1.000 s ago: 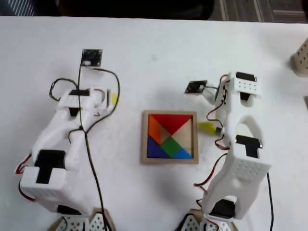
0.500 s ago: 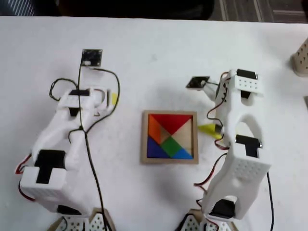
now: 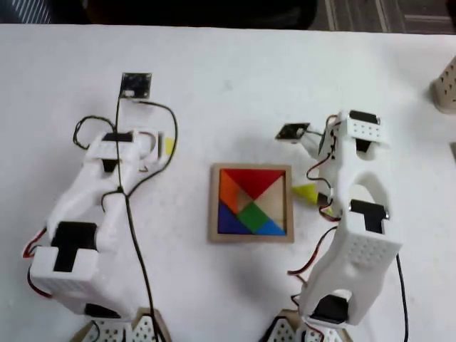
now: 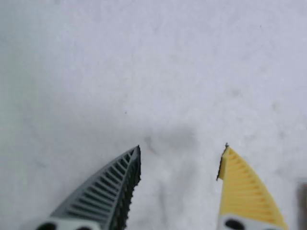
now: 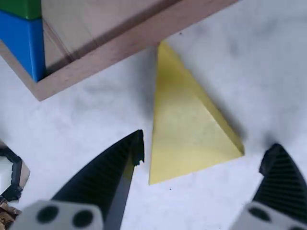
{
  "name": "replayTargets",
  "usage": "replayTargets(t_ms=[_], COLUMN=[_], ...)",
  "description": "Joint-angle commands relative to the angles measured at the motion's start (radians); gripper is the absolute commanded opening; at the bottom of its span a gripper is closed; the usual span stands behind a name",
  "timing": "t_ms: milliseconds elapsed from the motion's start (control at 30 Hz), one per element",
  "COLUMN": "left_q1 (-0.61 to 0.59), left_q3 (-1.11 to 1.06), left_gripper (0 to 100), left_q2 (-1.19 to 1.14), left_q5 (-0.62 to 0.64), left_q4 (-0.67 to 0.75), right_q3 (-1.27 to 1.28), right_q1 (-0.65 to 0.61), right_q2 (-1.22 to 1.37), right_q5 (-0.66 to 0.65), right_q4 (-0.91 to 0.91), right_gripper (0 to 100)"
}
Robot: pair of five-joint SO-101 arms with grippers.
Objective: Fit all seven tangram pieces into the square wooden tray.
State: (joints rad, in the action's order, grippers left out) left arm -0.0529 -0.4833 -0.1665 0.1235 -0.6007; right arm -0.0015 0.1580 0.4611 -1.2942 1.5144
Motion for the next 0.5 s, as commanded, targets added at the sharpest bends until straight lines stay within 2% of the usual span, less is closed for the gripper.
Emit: replayTargets(t_ms=[0, 167, 267, 467], left_q1=[-0.016, -0.016, -0.016, -0.016], left_q3=[0.052, 0.052, 0.052, 0.052], left_gripper=[29, 29, 29, 29], left_q2=[0.004, 0.004, 0.004, 0.004], left_q5=[0.009, 0.009, 0.009, 0.009], left_q4=[-0.002, -0.002, -0.002, -0.002], right_q3=[0.009, 0.025, 0.025, 0.028], right_q1=[0.013, 0.007, 0.005, 0.012], right_q2=[-0.016, -0.012, -0.012, -0.007], right_q5=[0.005, 0.011, 0.058, 0.086], right_q4=[-0.001, -0.007, -0.008, -0.021], right_gripper=[37.3, 37.3, 37.1, 25.5])
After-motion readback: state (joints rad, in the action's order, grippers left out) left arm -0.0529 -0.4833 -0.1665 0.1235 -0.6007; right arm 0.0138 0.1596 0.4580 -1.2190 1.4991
